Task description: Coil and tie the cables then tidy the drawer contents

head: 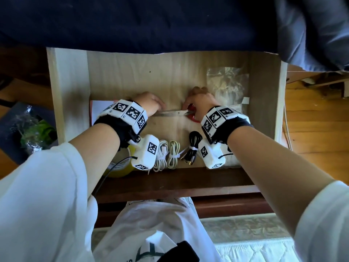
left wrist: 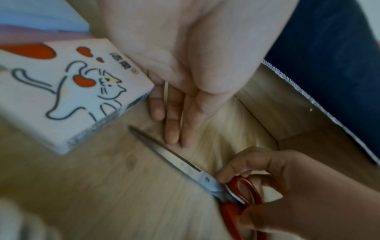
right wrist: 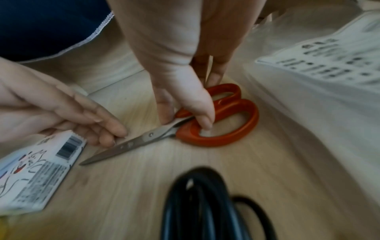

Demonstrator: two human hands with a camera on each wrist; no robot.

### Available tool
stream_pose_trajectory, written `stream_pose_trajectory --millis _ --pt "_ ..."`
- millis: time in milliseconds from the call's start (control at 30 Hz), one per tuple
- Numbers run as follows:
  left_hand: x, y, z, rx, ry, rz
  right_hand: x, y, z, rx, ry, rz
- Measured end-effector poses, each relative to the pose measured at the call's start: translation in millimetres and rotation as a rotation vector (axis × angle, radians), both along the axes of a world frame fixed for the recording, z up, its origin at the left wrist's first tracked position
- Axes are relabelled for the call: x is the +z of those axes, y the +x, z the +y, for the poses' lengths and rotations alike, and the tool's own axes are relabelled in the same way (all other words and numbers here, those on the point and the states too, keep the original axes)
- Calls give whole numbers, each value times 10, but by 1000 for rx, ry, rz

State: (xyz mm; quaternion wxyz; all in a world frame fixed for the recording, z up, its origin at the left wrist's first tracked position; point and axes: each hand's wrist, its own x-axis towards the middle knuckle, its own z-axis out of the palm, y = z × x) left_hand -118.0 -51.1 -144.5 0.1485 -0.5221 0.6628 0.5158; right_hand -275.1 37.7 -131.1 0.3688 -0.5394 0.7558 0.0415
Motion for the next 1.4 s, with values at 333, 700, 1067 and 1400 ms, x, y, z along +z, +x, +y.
stream_pose_trajectory --millis 333,700,1067,1400 --pt "300 140 345 -3 65 266 231 123 381 -180 -15 -108" --pt "266 368 608 -213 261 81 237 283 437 -57 457 -239" --pt "420 424 651 -126 158 161 233 307 629 -367 338 -224" --pt "896 778 613 -19 396 201 799 514 811 -838 188 -493"
